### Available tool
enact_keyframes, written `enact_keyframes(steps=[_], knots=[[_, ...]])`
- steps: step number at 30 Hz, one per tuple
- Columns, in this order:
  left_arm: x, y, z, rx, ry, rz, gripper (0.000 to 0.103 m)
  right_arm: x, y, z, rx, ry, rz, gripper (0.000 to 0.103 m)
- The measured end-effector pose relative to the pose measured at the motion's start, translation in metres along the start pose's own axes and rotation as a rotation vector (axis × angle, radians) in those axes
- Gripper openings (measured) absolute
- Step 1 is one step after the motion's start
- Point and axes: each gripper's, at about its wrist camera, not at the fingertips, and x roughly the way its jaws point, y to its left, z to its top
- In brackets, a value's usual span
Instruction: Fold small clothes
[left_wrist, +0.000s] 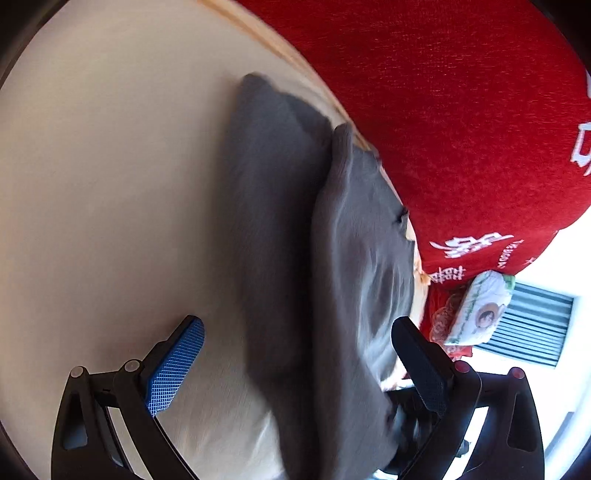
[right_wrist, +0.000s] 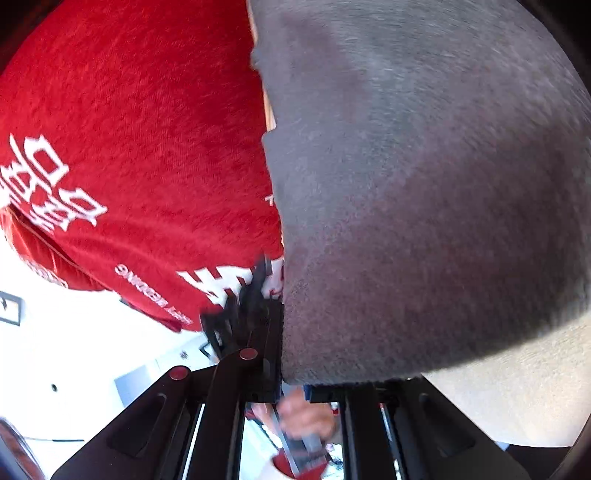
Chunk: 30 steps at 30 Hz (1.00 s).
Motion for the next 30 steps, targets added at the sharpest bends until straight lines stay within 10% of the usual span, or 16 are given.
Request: enact_keyframes(steps=[8, 16, 19, 21, 30], knots=[[0.031, -0.053, 0.007, 0.230, 0.001, 0.263, 0.085, 0.006, 0.009, -0.017, -0.243, 0.212, -0.460, 0.013], [0.036, -0.060, 0.003, 0.267, -0.007, 0.344, 0.081, -0.066, 0.060, 0.015, -0.565, -0.063, -0.836, 0.009], [0.038, -0.064, 0.001, 0.298, -0.032, 0.460, 0.049, -0.056, 0.051, 0.037, -0.596, -0.054, -0.926, 0.008], [0.033, -0.063, 0.001, 0.303, -0.033, 0.435, 0.024, -0.049, 0.045, 0.041, -0.622, -0.047, -0.917, 0.002], [0.003, -0.111, -0.015, 0.285, -0.132, 0.277, 0.016, -0.062, 0.037, 0.045, -0.604, -0.029, -0.832, 0.002]])
